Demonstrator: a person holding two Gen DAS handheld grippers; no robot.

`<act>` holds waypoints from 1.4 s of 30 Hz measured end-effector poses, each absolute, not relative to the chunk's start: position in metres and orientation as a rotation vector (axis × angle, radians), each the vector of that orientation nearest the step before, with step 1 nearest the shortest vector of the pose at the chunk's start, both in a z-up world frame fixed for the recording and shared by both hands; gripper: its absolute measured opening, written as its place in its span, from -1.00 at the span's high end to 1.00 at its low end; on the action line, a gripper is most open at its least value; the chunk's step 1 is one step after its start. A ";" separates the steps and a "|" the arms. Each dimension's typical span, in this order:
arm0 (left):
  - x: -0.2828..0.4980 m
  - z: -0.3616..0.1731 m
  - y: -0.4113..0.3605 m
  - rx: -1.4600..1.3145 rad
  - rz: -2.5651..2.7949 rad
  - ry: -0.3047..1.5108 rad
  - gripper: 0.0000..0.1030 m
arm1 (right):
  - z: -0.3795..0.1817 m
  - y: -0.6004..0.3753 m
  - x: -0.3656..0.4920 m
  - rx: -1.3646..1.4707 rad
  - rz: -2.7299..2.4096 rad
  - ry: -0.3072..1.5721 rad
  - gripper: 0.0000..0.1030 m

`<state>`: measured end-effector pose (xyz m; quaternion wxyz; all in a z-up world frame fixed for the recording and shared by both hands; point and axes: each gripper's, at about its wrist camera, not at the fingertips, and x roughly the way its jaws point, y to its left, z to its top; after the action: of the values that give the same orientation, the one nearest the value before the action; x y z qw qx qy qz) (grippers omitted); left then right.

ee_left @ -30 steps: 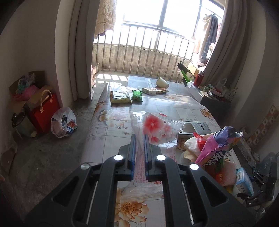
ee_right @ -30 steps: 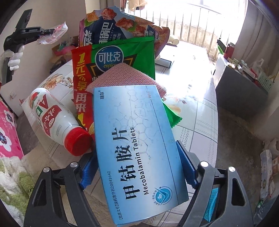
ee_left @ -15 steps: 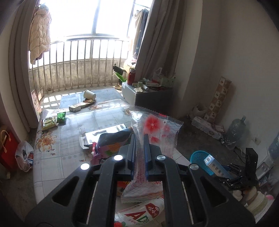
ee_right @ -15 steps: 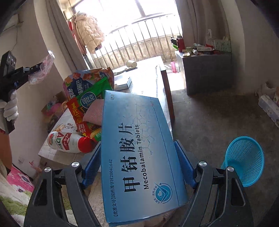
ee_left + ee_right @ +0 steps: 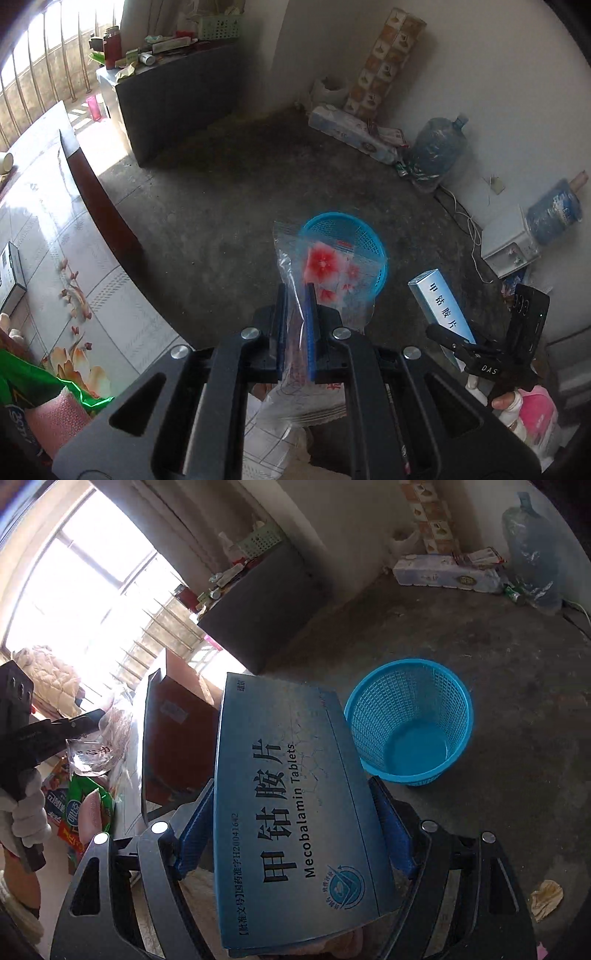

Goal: Collect trash
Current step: 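Carry the bag and box to the blue basket and open both tools, then grasp the green-red snack wrapper with the left tool while the right tool grasps the pink sponge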

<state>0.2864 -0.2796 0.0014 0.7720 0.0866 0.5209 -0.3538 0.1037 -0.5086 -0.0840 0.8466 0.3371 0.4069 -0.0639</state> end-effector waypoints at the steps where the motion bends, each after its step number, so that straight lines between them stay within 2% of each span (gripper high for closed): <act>1: 0.293 -0.014 -0.297 0.204 -0.763 1.140 0.86 | -0.095 -0.520 0.107 0.745 -0.156 0.868 -0.49; 7: 0.310 -0.091 -0.393 0.293 -0.804 1.206 0.84 | -0.156 -0.587 0.136 0.969 -0.239 0.892 -0.50; 10: 0.315 -0.122 -0.427 0.308 -0.799 1.203 0.67 | -0.181 -0.617 0.154 1.059 -0.279 0.876 -0.52; 11: 0.316 -0.129 -0.442 0.299 -0.789 1.199 0.47 | -0.189 -0.627 0.160 1.095 -0.282 0.859 -0.55; 12: 0.319 -0.136 -0.449 0.294 -0.780 1.198 0.33 | -0.197 -0.635 0.167 1.120 -0.280 0.847 -0.69; 13: 0.321 -0.142 -0.456 0.289 -0.766 1.194 0.07 | -0.204 -0.642 0.172 1.131 -0.301 0.844 -0.72; 14: 0.324 -0.146 -0.460 0.283 -0.752 1.184 -0.02 | -0.211 -0.648 0.178 1.139 -0.322 0.845 -0.72; 20: 0.329 -0.145 -0.452 0.264 -0.749 1.193 -0.05 | -0.229 -0.653 0.174 1.203 -0.319 0.826 -0.72; 25: 0.322 -0.113 -0.418 0.254 -0.780 1.174 -0.05 | -0.211 -0.627 0.148 1.165 -0.270 0.812 -0.72; 30: 0.291 -0.054 -0.355 0.271 -0.785 1.114 -0.05 | -0.176 -0.590 0.107 1.142 -0.192 0.773 -0.72; 35: 0.233 -0.001 -0.267 0.186 -0.786 1.000 -0.16 | -0.147 -0.549 0.074 1.137 -0.089 0.735 -0.72; 42: 0.178 0.020 -0.123 0.052 -0.581 0.880 -0.16 | -0.108 -0.481 0.077 1.112 0.084 0.748 -0.72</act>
<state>0.1783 -0.1235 0.0205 0.8638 0.0248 0.4200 -0.2772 0.0765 -0.4814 -0.1079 0.7828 0.5152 0.3467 0.0390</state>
